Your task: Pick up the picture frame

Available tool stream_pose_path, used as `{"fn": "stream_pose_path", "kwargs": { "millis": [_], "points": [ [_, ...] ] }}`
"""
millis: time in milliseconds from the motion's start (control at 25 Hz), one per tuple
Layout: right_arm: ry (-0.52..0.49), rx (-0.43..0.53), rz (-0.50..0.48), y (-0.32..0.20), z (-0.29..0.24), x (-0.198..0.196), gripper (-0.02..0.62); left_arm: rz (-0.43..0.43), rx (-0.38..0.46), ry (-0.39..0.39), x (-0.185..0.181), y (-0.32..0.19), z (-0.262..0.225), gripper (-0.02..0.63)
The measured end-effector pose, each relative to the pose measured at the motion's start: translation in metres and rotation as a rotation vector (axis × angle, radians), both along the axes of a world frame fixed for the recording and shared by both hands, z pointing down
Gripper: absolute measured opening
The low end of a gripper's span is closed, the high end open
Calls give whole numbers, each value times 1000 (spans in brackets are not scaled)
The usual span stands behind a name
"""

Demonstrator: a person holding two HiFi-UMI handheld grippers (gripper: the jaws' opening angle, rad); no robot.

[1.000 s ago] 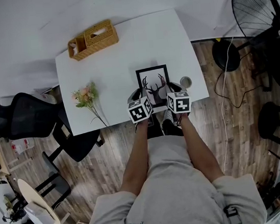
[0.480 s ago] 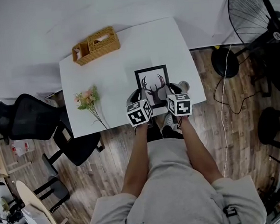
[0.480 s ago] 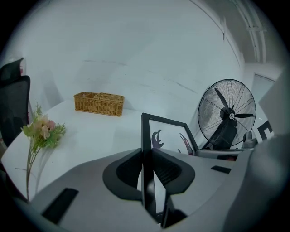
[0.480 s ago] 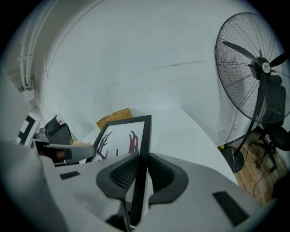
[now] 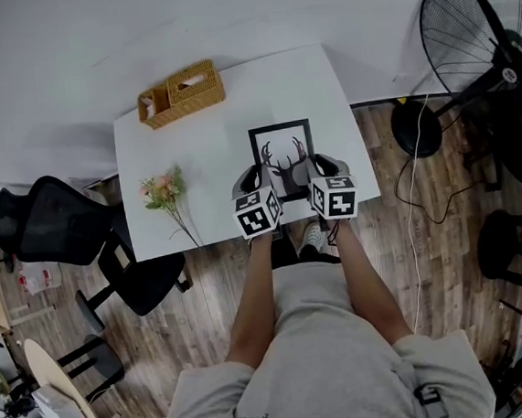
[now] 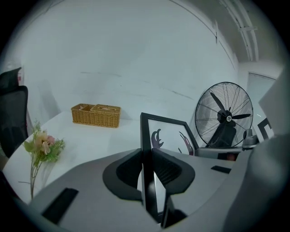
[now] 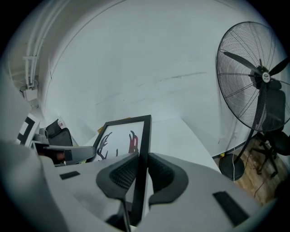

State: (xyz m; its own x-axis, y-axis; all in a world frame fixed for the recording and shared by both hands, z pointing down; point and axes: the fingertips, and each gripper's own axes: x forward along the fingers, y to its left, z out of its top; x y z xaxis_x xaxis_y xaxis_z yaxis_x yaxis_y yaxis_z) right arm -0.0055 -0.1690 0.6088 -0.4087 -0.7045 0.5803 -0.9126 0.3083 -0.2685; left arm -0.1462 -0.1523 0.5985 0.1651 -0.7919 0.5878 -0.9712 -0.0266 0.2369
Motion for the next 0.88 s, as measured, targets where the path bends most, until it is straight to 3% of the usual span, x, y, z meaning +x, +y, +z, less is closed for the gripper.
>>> {"fn": "stream_pose_path", "kwargs": {
  "millis": [880],
  "points": [
    [-37, 189, -23, -24, -86, -11, 74, 16, 178, -49, -9, -21, -90, 87]
  ]
}}
